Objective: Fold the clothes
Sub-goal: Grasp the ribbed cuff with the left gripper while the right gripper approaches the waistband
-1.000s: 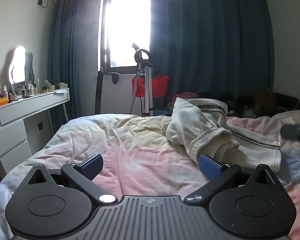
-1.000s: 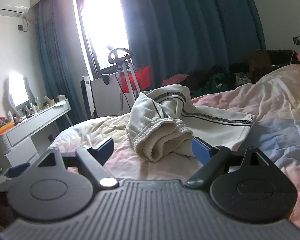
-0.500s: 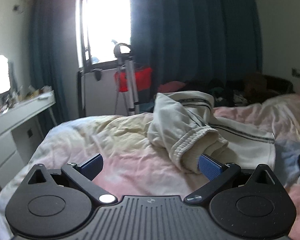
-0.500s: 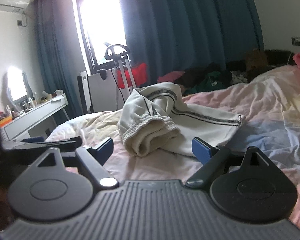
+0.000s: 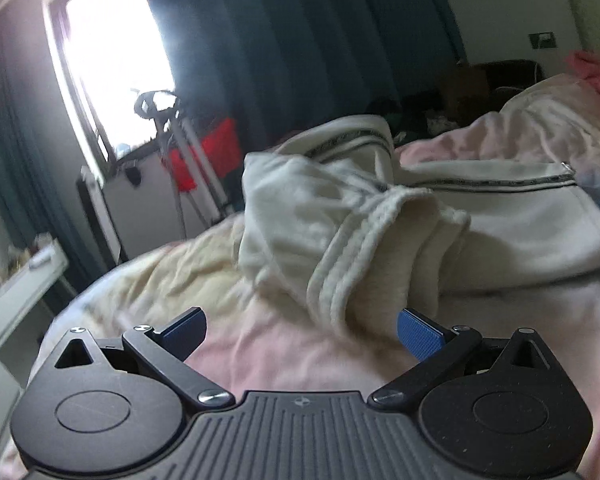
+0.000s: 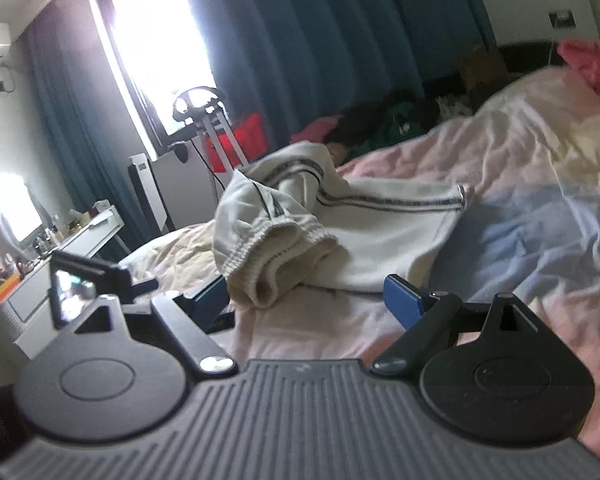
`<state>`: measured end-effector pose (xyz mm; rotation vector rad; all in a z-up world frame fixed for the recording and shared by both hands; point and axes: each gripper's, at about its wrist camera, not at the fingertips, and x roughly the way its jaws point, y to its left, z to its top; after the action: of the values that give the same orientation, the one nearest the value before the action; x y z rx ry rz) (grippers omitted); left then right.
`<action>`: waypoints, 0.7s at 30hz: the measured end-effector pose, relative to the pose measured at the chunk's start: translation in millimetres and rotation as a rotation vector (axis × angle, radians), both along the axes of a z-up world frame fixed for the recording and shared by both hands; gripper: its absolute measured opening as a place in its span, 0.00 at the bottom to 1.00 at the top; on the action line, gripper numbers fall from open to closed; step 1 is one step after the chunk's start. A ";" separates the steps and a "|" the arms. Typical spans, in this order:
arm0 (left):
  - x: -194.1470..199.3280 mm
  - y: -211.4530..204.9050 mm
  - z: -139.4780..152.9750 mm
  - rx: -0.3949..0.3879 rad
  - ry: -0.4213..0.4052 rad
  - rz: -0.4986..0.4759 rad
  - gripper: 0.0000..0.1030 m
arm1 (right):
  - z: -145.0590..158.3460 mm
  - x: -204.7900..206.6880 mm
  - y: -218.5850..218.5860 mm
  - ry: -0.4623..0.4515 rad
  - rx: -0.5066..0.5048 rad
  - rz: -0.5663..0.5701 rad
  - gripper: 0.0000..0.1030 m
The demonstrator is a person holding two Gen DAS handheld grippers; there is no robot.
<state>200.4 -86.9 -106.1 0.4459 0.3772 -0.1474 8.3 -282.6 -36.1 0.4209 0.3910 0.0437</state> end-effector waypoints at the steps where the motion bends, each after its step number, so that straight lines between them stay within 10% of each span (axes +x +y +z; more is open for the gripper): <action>1: 7.7 -2.6 -2.8 0.001 -0.018 -0.008 0.99 | -2.9 3.6 -2.2 0.007 0.000 -0.009 0.85; 11: 75.8 -27.7 -19.4 -0.012 -0.174 -0.034 0.94 | -40.3 61.5 -11.4 0.131 0.028 -0.133 0.83; 21: 97.5 -73.8 17.0 -0.016 -0.194 -0.017 0.24 | -49.9 80.7 -15.3 0.081 0.013 -0.226 0.84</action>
<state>297.9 -160.7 -89.1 0.4440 0.1816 -0.1222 89.0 -297.9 -86.0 0.4785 0.4209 -0.1907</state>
